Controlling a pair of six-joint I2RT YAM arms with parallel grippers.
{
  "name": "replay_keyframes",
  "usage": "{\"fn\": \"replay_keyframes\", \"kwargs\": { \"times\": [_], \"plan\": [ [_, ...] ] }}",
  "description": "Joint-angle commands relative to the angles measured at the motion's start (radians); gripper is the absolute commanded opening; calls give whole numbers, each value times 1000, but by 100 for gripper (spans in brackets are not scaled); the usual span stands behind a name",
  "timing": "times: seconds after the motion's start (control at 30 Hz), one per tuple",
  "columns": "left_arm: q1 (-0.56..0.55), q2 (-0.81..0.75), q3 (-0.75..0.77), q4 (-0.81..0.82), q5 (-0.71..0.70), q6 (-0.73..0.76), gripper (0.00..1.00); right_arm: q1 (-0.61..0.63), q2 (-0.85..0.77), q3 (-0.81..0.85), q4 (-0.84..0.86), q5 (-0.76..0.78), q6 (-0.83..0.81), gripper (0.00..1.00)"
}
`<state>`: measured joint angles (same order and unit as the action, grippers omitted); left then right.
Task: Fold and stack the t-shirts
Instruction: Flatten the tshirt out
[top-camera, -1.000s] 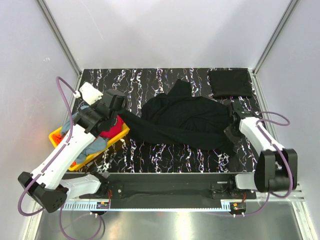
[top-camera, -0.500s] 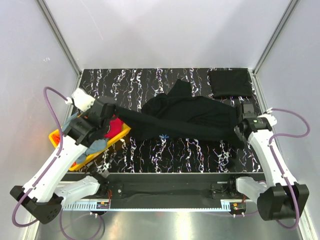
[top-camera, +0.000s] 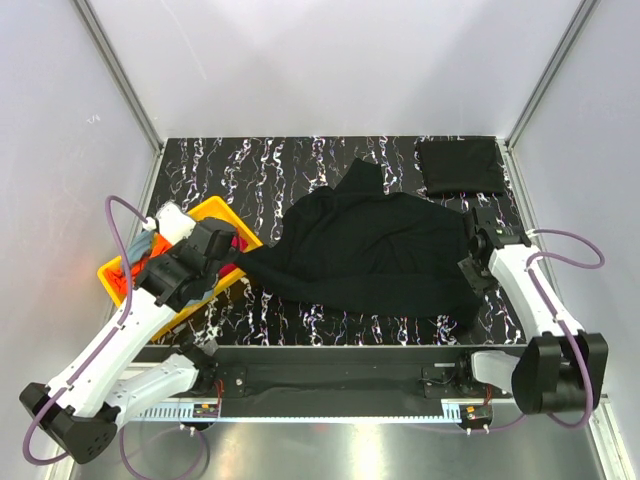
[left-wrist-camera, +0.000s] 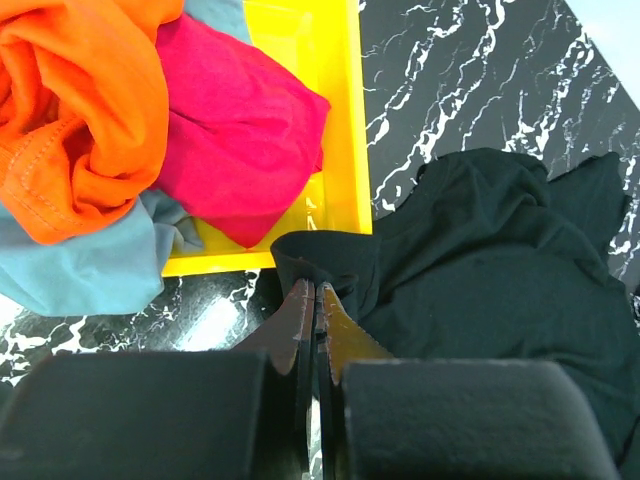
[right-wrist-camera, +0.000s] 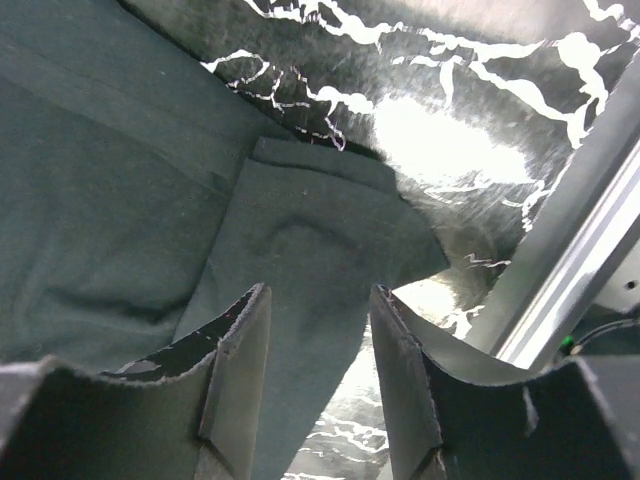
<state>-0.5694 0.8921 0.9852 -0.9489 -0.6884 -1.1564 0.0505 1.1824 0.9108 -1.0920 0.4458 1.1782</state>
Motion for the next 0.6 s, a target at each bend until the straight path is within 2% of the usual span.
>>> {"fn": "replay_keyframes", "kwargs": {
  "times": [0.0, 0.13, 0.2, 0.37, 0.53, 0.57],
  "plan": [
    [3, -18, 4, 36, -3, 7, 0, -21, 48, -1, 47, -30, 69, 51],
    [5, -16, 6, 47, -3, 30, 0, -118, 112, -21, 151, -44, -1, 49],
    [5, -16, 4, 53, 3, 38, 0, -161, 163, -15, 213, -97, -49, 47],
    [-1, -24, 0, 62, -2, 40, 0, -175, 324, 33, 247, -163, -89, 43],
    [-17, -16, 4, 67, -17, 34, 0, -175, 414, 28, 253, -164, -48, 42],
    [-15, -15, 4, 67, -19, 34, 0, -175, 424, 25, 256, -156, -43, 37]
  ]
}}
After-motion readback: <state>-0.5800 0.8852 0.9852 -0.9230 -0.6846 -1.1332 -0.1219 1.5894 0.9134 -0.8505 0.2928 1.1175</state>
